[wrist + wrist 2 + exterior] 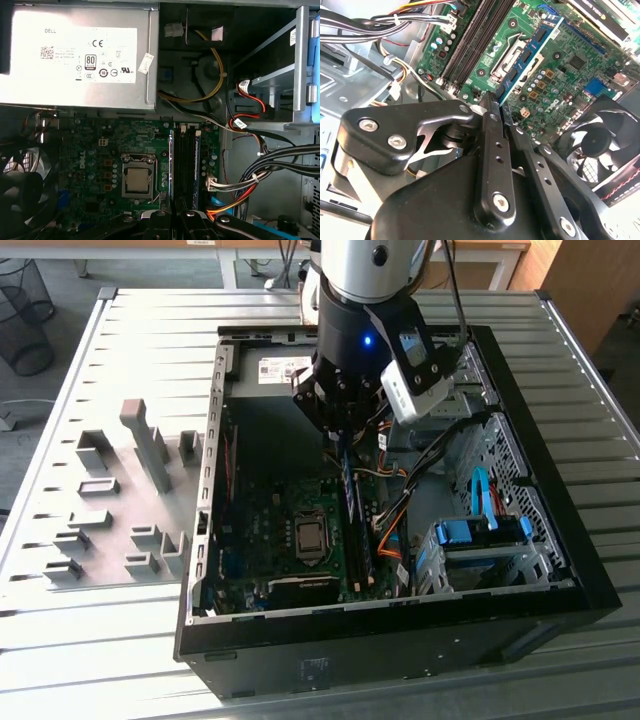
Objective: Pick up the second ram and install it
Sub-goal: 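Insert the second ram into the second slot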
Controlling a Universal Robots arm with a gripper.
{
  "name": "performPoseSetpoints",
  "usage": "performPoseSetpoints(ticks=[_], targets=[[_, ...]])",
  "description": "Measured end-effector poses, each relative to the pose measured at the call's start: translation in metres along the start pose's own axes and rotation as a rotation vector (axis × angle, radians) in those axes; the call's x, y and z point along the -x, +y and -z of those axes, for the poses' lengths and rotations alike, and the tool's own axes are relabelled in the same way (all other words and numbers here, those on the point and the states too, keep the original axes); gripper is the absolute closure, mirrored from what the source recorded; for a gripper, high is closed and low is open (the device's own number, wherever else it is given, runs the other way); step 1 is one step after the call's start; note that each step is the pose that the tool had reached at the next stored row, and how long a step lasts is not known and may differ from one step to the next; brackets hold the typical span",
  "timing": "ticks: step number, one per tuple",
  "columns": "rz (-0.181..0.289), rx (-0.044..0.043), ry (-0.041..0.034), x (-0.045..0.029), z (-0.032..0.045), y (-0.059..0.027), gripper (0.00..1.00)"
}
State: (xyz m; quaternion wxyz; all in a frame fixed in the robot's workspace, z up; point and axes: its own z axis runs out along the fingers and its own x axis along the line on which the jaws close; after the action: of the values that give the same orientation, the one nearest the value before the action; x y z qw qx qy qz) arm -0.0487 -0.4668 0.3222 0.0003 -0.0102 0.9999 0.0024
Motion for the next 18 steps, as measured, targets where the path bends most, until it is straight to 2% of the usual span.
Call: performPoseSetpoints(ticks=[3,6,10,18], targets=[[0.006,-0.0002,0.0001,0.0027,-0.005,-0.0001,0.86],[0.033,-0.0003,0.0002,0.0039,-0.0104,-0.0002,0.86],[0.038,-0.0002,0.0003,0.0086,-0.0177,-0.0003,0.86],[0.038,-0.0003,0.0003,0.0092,-0.0322,-0.0004,0.86]])
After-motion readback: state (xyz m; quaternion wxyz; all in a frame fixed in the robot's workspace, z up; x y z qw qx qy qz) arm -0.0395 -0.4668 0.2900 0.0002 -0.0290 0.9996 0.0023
